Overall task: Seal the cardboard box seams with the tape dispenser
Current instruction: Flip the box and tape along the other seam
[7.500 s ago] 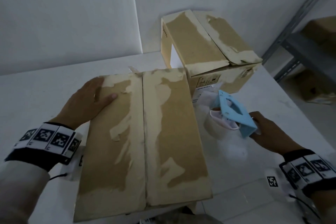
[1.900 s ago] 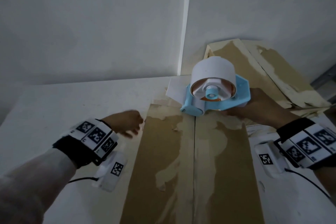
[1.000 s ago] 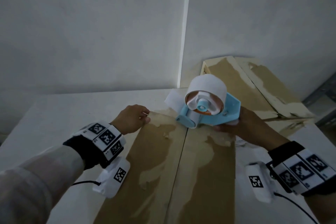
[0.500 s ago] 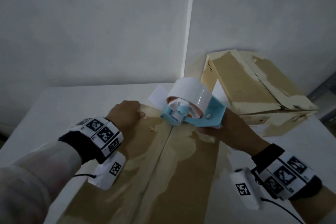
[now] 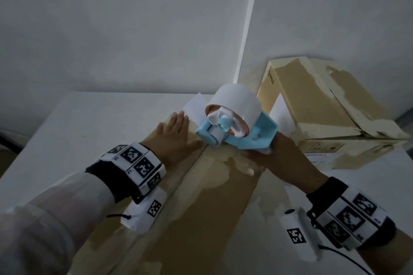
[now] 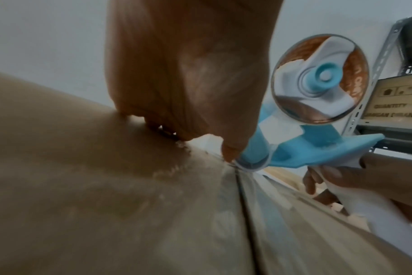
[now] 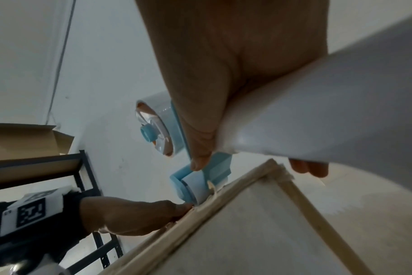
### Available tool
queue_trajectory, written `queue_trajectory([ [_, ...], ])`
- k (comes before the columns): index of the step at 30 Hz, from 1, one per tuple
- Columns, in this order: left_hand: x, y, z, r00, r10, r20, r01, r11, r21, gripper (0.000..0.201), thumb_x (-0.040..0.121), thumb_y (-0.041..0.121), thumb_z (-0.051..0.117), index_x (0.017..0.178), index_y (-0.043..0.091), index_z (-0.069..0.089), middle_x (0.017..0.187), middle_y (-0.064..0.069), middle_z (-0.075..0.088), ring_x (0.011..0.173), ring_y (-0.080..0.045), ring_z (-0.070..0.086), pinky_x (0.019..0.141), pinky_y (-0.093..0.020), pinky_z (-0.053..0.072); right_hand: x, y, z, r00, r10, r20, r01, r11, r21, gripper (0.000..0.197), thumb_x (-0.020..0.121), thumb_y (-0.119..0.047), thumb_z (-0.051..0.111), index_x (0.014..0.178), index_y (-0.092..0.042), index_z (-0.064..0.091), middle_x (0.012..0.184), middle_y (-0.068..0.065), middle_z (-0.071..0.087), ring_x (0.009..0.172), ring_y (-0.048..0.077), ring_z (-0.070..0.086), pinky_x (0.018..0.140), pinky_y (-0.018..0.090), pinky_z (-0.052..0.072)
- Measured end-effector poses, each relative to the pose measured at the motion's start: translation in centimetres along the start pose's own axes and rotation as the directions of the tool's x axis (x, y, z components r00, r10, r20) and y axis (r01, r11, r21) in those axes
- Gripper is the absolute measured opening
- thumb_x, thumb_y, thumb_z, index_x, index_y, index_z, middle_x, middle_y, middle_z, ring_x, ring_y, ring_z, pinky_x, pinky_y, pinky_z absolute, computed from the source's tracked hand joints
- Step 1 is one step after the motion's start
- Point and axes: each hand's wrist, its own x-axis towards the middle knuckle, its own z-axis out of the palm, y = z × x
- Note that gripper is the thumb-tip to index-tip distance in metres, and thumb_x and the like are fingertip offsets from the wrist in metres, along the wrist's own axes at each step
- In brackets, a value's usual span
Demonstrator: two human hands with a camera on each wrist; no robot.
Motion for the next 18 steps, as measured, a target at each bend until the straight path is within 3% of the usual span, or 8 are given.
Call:
queue_trajectory([
  [3, 0.4, -0.2, 0.7, 1.000, -0.022, -0.011, 0.022, 0.999, -0.032, 0.099, 0.081, 0.070, 0.034, 0.146, 0.014, -0.015, 0.155, -0.003, -0.019, 0.142, -0.016, -0.020, 0.115, -0.043, -0.009, 0.2, -0.3, -0.4, 0.999, 0.038, 0.019, -0.034, 0.981, -0.189, 0.020, 0.075, -0.041, 0.068, 0.085, -0.026, 0.061, 0.070, -0.011, 0.064, 0.066, 0.001, 0.061, 0.053, 0.015, 0.043],
  [6, 0.8, -0.2, 1.0, 0.999, -0.034, -0.020, 0.034, 0.999, 0.009, 0.105, 0.076, 0.075, 0.036, 0.146, 0.016, -0.015, 0.155, 0.000, -0.019, 0.142, -0.016, -0.020, 0.114, -0.044, -0.008, 0.6, -0.5, -0.8, 0.997, 0.055, 0.052, -0.039, 0.961, -0.273, 0.021, 0.079, -0.043, 0.063, 0.088, -0.026, 0.057, 0.069, -0.009, 0.061, 0.066, 0.004, 0.058, 0.056, 0.020, 0.040],
  [9, 0.7, -0.4, 0.9, 1.000, -0.028, -0.010, 0.028, 0.999, 0.025, 0.102, 0.077, 0.074, 0.034, 0.146, 0.016, -0.015, 0.155, -0.001, -0.020, 0.142, -0.017, -0.020, 0.115, -0.045, -0.007, 0.8, -0.4, -0.9, 0.996, -0.010, 0.092, 0.042, 0.937, -0.347, 0.040, 0.077, -0.052, 0.052, 0.101, -0.021, 0.059, 0.068, -0.011, 0.057, 0.063, -0.001, 0.054, 0.054, 0.012, 0.035],
  [11, 0.6, -0.2, 0.9, 0.999, -0.028, -0.018, 0.028, 0.999, 0.015, 0.099, 0.080, 0.071, 0.034, 0.146, 0.015, -0.014, 0.156, 0.000, -0.018, 0.142, -0.017, -0.019, 0.115, -0.044, -0.006, 0.4, -0.3, -1.2, 0.991, -0.058, 0.123, 0.104, 0.905, -0.413, 0.035, 0.080, -0.045, 0.054, 0.101, -0.018, 0.058, 0.066, -0.010, 0.054, 0.061, 0.000, 0.054, 0.048, 0.009, 0.034],
  [13, 0.6, -0.1, 0.9, 0.999, -0.039, -0.029, 0.039, 0.999, 0.003, 0.098, 0.081, 0.069, 0.035, 0.146, 0.014, -0.015, 0.155, 0.000, -0.019, 0.142, -0.015, -0.019, 0.115, -0.043, -0.007, -0.4, 0.1, -2.2, 0.989, -0.091, 0.115, 0.132, 0.895, -0.427, 0.028, 0.085, -0.031, 0.057, 0.105, -0.012, 0.060, 0.079, 0.003, 0.063, 0.072, 0.014, 0.060, 0.048, 0.007, 0.035],
  [15, 0.7, -0.1, 1.0, 0.999, -0.048, -0.004, 0.048, 0.999, 0.000, 0.101, 0.079, 0.071, 0.036, 0.145, 0.015, -0.017, 0.154, 0.001, -0.024, 0.141, -0.014, -0.022, 0.114, -0.043, -0.009, -1.9, 0.7, -3.7, 0.994, -0.067, 0.092, 0.096, 0.925, -0.368, 0.030, 0.085, -0.028, 0.060, 0.102, -0.004, 0.062, 0.089, 0.017, 0.067, 0.080, 0.027, 0.063, 0.054, 0.007, 0.040],
  [18, 0.9, -0.4, 0.9, 0.998, -0.044, 0.036, 0.044, 0.999, 0.001, 0.105, 0.076, 0.074, 0.035, 0.143, 0.018, -0.022, 0.152, 0.003, -0.029, 0.139, -0.012, -0.027, 0.114, -0.044, -0.012, -4.3, 1.4, -5.5, 0.999, -0.008, 0.038, 0.021, 0.933, -0.359, 0.020, 0.079, -0.022, 0.068, 0.089, -0.006, 0.065, 0.082, 0.016, 0.069, 0.075, 0.027, 0.066, 0.066, 0.030, 0.052],
])
